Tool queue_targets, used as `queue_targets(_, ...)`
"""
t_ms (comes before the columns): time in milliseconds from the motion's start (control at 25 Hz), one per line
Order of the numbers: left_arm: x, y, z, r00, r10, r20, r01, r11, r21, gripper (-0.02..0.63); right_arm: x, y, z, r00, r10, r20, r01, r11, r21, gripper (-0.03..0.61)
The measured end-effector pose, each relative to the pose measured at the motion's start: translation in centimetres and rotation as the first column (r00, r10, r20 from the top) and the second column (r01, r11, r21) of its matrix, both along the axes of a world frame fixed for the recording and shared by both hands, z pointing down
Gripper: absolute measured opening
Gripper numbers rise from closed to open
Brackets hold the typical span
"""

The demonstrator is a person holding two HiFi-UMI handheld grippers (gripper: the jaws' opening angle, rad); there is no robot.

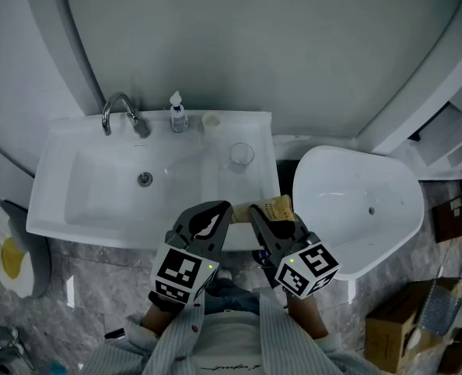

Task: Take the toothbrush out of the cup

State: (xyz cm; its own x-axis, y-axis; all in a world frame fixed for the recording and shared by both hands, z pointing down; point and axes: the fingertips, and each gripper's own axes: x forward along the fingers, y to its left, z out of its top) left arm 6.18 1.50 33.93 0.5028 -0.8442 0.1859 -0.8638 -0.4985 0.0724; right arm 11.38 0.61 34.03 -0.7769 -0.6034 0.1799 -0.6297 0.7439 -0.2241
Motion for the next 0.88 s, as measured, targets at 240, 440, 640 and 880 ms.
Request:
queue_targets(240,0.51,-0.1,-0.06,1.0,0.005,0.0,-0.005,1.0,0.0,0.017,0.25,-0.08,0.16,1.0,-0.003,0.004,0.003,1.0,-0.004,0.049)
queue_targets(440,0.84,-0.23,0.01,1.0,0.015,0.005,-0.015,1.0,0.0,0.018,0.21,-0.09,0.23,1.0,-0.012,-0.003,0.012,1.0,-0.002,0.048)
queue_targets(640,1.02,-0.38,0.05,1.0,0.018,0.006,-0.018,1.0,-0.001,0.017,0.18,-0.25,0.29,1.0,-0.016,-0.006,0.016,1.0,-0.001,0.048)
queue_targets(880,0.7,-0.72,0.14,1.0,0.009,0.006,-0.009,1.0,-0.003,0.017,0.17,-0.67,0.36,1.0,-0.014,-0.006,0.014,1.0,-0.006,0.049)
